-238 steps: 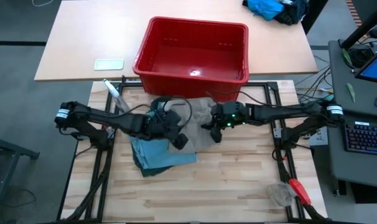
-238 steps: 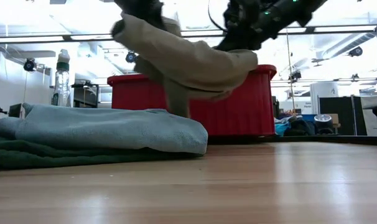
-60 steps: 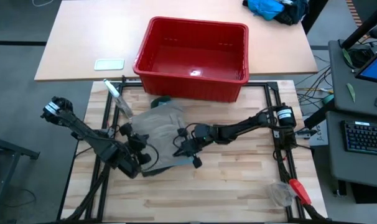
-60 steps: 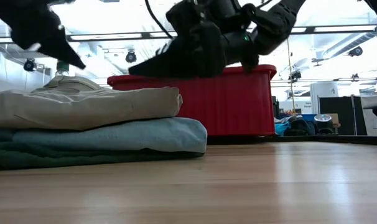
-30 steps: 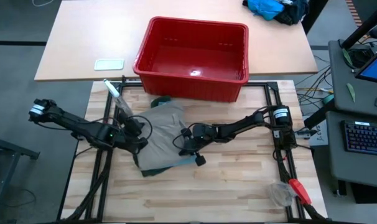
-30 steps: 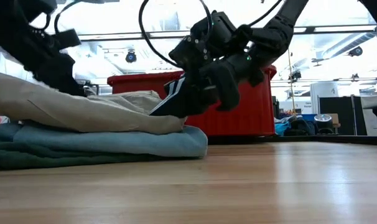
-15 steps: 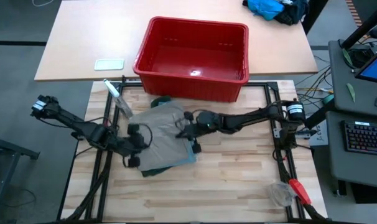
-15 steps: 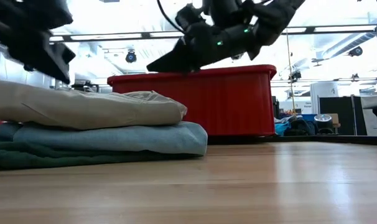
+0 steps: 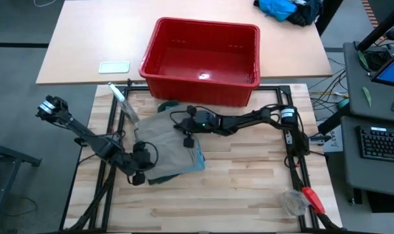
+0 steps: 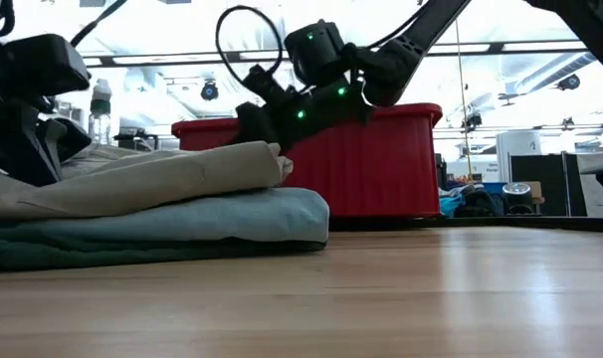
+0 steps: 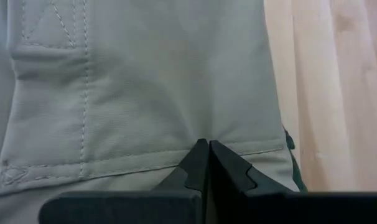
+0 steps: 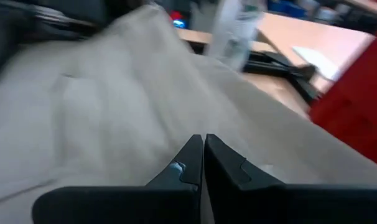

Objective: Fold Laundry from Bin
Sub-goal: Stack the light brown shorts on top of the blue jeans, then put the stacked folded clothes into the red bin

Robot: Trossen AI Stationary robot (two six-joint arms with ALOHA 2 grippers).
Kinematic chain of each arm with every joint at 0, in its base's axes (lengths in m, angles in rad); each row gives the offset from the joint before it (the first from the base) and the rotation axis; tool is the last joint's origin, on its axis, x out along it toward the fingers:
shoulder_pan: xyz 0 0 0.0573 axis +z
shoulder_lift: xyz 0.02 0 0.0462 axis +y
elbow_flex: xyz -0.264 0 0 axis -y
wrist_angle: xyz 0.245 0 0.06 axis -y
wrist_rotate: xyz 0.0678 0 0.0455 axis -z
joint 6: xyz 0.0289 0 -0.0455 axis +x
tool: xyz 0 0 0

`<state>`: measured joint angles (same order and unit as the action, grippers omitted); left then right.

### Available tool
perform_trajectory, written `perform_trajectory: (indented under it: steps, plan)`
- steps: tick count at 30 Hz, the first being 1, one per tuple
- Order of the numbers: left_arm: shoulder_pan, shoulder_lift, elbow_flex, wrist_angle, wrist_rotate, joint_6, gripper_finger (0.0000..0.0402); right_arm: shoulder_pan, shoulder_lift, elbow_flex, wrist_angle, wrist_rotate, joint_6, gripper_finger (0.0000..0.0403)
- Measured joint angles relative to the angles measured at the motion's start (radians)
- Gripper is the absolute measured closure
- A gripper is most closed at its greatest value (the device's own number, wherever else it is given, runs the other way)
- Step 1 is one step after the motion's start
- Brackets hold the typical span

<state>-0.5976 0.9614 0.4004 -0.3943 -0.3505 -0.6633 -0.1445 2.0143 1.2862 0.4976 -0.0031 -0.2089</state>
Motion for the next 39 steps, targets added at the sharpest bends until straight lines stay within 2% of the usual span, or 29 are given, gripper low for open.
perform_trajectory:
  steps: [5, 10, 16, 21, 25, 27, 29, 32, 39]
  plan:
    - [0.0, 0.005, 0.006, -0.009, -0.013, -0.001, 0.0402, -0.014, 0.003, 0.001, -0.005, 0.108, 0.0, 0.0394]
    - [0.0, 0.005, 0.062, -0.048, -0.027, -0.002, 0.0402, -0.02, -0.024, -0.002, -0.031, 0.119, -0.011, 0.0394]
    - [0.0, 0.003, 0.218, -0.148, -0.058, -0.001, 0.0402, 0.003, -0.146, -0.004, -0.166, 0.12, -0.025, 0.0394]
    - [0.0, 0.007, 0.385, -0.246, -0.238, 0.055, 0.0402, 0.006, -0.317, -0.004, -0.372, 0.119, 0.012, 0.0394]
    - [0.029, 0.032, 0.511, -0.26, -0.431, 0.187, 0.0402, -0.036, -0.443, -0.003, -0.442, 0.136, 0.054, 0.0394]
    - [0.069, 0.053, 0.57, -0.247, -0.458, 0.294, 0.0402, -0.072, -0.489, 0.019, -0.5, 0.136, 0.078, 0.0394]
    - [0.141, 0.084, 0.627, -0.2, -0.411, 0.428, 0.0402, -0.114, -0.51, 0.07, -0.593, 0.138, 0.121, 0.0394]
    - [0.289, 0.138, 0.712, -0.152, -0.28, 0.571, 0.0402, -0.182, -0.505, 0.17, -0.761, 0.138, 0.196, 0.0394]
    - [0.609, 0.217, 0.852, -0.256, -0.095, 0.743, 0.0402, -0.297, -0.415, 0.362, -0.967, 0.134, 0.249, 0.0394]
